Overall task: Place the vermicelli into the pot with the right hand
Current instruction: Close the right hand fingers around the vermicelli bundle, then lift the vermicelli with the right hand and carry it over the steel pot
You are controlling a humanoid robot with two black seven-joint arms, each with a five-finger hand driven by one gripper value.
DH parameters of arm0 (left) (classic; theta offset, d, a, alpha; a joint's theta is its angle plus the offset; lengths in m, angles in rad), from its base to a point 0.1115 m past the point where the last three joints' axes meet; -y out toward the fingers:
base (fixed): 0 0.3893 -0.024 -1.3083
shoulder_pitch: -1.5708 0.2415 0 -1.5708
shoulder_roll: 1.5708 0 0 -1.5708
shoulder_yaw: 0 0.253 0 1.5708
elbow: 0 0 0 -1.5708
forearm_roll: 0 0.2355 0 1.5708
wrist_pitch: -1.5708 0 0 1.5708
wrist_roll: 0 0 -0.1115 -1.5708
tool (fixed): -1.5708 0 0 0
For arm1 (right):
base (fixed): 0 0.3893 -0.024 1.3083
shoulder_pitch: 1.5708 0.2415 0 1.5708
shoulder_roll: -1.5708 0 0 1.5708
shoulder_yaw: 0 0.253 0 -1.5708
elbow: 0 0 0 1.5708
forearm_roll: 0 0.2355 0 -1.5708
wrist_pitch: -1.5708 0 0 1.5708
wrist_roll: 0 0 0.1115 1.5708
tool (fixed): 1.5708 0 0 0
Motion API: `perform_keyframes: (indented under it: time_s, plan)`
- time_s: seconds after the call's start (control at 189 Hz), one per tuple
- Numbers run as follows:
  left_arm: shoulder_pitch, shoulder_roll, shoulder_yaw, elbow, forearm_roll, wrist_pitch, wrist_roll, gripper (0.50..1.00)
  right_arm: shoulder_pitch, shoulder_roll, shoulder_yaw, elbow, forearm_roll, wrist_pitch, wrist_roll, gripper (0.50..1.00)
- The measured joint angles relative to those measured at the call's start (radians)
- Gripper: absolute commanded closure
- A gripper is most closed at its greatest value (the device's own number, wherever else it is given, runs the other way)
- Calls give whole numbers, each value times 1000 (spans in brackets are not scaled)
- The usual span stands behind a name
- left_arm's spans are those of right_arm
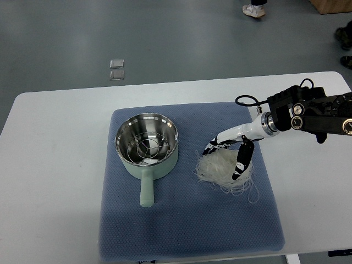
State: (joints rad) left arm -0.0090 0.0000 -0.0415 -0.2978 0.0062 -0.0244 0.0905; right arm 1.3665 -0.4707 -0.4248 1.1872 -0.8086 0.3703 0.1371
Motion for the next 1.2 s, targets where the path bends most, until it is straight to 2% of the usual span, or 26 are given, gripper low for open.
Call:
perform_keyframes:
  time_s: [0.095, 0.116, 0.121, 0.127, 0.132, 0.148, 0.153, 0.185, 0.391, 0.544, 0.734, 0.977, 1.199]
  plan:
    - [0, 0, 0, 0, 0, 0, 0, 500, -23, 2, 0, 0, -36, -32, 6, 826]
    - [0, 0, 0, 0, 0, 0, 0, 500, -28, 2, 1, 0, -43, -40, 7, 863]
    - [0, 0, 0, 0, 0, 0, 0, 500, -29, 2, 1, 0, -45, -42, 7, 887]
    - [0, 0, 0, 0, 0, 0, 0, 500, -32, 2, 1, 0, -48, -46, 7, 887]
    - [0, 0, 0, 0, 0, 0, 0, 500, -33, 3, 1, 0, -49, -48, 8, 911]
    - [0, 0, 0, 0, 0, 0, 0, 500, -37, 3, 1, 0, -53, -54, 8, 934]
    - [0, 0, 0, 0, 0, 0, 0, 500, -38, 3, 1, 0, -54, -55, 8, 956]
    - [0, 0, 0, 0, 0, 0, 0, 500, -46, 4, 4, -1, -62, -66, 8, 1000]
    - [1, 0, 0, 0, 0, 0, 0, 500, -75, -1, 35, -6, -117, -97, 7, 1000]
    - [0, 0, 0, 0, 0, 0, 0, 500, -45, -38, 68, -5, -106, -84, 12, 1000]
    - [0, 0, 0, 0, 0, 0, 0, 500, 94, -110, 86, 40, -100, -16, 62, 1000]
    - [1, 0, -1, 0, 0, 0, 0, 500, 346, -203, 75, 130, -108, 70, 65, 1000]
    - [0, 0, -2, -1, 0, 0, 0, 500, 465, -227, 67, 147, -112, 133, 64, 1000]
